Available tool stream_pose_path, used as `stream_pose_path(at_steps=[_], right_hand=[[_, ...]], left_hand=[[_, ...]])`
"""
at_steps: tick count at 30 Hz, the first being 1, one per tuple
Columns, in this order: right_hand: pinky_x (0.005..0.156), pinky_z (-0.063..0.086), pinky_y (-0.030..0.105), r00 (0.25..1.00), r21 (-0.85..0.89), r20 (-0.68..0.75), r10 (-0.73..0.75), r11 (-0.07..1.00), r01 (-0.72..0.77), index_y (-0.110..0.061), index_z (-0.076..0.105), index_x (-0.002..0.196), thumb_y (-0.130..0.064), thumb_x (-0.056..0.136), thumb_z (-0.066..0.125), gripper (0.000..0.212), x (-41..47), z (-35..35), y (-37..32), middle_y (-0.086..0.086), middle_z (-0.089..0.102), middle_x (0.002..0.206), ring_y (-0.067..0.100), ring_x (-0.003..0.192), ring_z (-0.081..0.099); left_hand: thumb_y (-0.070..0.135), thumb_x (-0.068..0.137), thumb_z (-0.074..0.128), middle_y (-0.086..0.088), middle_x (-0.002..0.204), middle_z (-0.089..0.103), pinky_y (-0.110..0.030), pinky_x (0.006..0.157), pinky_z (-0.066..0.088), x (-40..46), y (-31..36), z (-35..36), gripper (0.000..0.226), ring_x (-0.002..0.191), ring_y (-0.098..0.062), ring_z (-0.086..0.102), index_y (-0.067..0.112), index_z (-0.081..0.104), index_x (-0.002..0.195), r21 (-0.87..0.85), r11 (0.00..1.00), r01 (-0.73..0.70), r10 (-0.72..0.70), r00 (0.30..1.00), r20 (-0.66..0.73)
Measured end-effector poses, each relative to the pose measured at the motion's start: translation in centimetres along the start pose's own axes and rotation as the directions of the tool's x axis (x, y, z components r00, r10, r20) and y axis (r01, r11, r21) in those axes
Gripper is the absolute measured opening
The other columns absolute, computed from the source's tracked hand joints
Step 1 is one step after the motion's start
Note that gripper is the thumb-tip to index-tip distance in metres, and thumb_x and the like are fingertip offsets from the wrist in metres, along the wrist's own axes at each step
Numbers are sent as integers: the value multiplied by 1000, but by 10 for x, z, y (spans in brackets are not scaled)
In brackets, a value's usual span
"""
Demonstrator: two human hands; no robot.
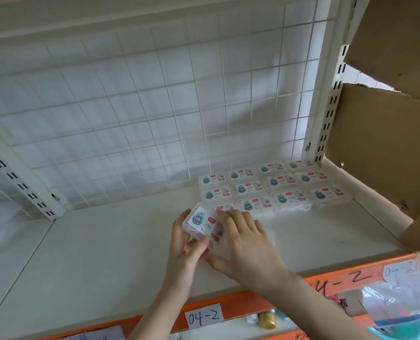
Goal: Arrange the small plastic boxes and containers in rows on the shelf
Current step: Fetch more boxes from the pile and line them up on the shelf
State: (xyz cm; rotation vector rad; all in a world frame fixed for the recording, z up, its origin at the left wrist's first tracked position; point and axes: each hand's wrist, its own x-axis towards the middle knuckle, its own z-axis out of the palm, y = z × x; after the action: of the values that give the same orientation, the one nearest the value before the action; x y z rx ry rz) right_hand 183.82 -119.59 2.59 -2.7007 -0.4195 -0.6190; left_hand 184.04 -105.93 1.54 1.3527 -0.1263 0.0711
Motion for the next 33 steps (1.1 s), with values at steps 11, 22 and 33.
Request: stream_pose_path(at_steps=[11,22,33], right_hand=[[88,45,40,987,-11,156,-38,999,41,-19,53,128,-58,69,63,71,5,14,26,2,56,116,26,106,53],[94,44,38,988,249,40,151,956,-156,-22,50,126,-55,83,43,55,-19,4,54,0,49,123,20,114,44],[107,33,37,981,83,182,65,993,-82,-24,37,139,-80,65,33,93,-21,4,45,-1,34,144,21,134,32]], left_hand=[[24,94,51,5,89,59,-18,67,46,6,-20,-3,4,80,-3,57,23,48,95,633,774,18,123,976,-179],[27,73,53,4,101,54,-31,80,45,3,-27,-1,29,94,-16,50,18,53,101,895,348,-280,333,929,161],[26,75,67,2,104,54,-20,78,43,4,-32,0,28,96,-14,45,15,57,99,894,290,-341,359,905,228]])
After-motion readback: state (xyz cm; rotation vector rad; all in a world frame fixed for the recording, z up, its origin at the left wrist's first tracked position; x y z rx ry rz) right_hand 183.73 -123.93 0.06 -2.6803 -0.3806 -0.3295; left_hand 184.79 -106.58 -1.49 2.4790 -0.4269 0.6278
